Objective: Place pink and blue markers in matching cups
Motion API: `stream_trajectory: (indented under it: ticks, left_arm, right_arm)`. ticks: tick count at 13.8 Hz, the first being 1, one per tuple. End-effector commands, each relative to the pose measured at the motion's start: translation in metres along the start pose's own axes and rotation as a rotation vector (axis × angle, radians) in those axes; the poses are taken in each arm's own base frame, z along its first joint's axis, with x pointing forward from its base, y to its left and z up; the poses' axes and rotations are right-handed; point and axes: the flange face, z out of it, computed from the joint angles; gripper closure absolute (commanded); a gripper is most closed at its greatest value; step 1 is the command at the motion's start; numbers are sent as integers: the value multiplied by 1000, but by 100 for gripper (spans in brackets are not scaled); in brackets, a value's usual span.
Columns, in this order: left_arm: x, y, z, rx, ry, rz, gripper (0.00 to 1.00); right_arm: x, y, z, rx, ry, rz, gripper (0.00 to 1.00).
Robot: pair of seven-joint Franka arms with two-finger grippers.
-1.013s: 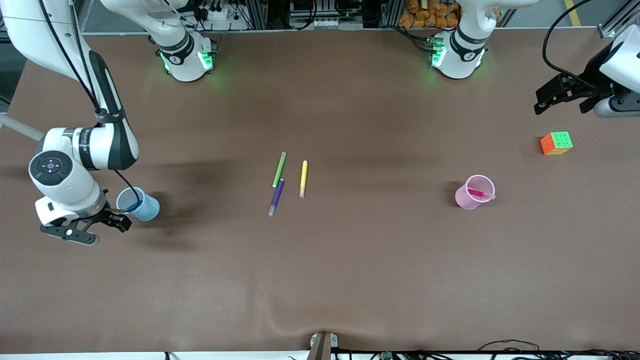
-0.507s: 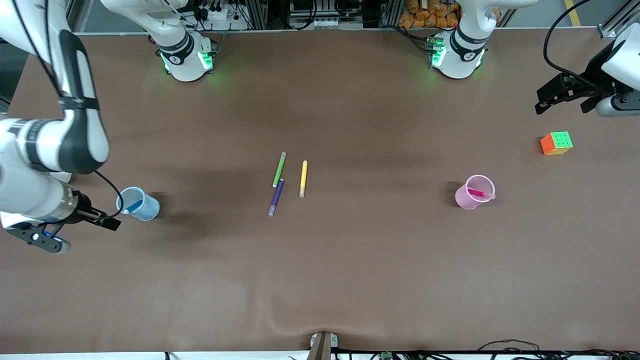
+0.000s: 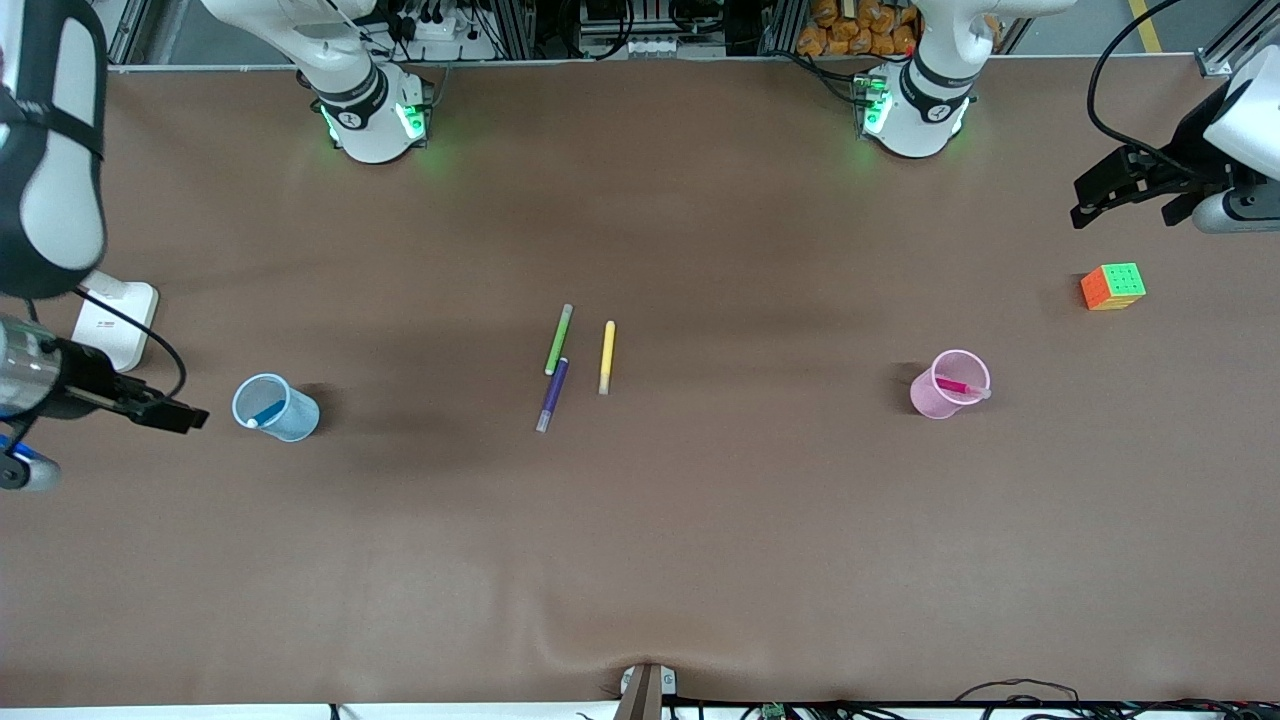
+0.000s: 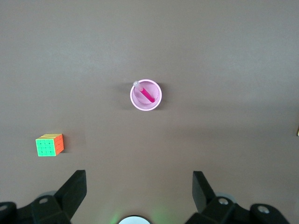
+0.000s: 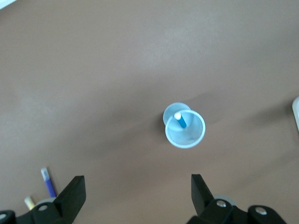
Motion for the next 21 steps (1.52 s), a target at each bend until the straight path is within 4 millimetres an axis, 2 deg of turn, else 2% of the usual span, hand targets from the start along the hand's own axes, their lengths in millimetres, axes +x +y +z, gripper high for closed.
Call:
stream_trajectory:
  ticks: [1,5,8,9,11,12,15,19,21]
  left_arm:
    - [-2,1,-6,-13,0,7,0]
    - [-2,2,-5,-14,-2,-1,0]
    - [-2,2,-5,-14,-2,4,0]
    - [-2,2,-5,-14,-2,4,0]
    - [-2,2,-4,-14,-3,5,0]
    - [-3,3,-5,-14,-2,7,0]
    - [-3,4,-3,-13,-6,5,0]
    - [-3,4,-4,-13,-5,8,0]
    - [-3,4,-3,-13,-8,8,0]
  right_arm:
    - [-10,5,-32,20,-19,-20,0]
    - [-28,6,-69,29,17,-103,0]
    - [-71,20,-116,40,-11,-151,0]
    - [-84,23,-130,37,6,-240,0]
    - [-103,15,-133,-44,19,-399,0]
    - [-113,17,-136,-62,23,-415,0]
    - [-132,30,-127,-60,24,-479,0]
    - [-143,49,-110,-52,66,-548,0]
    - [-138,55,-113,-50,73,-566,0]
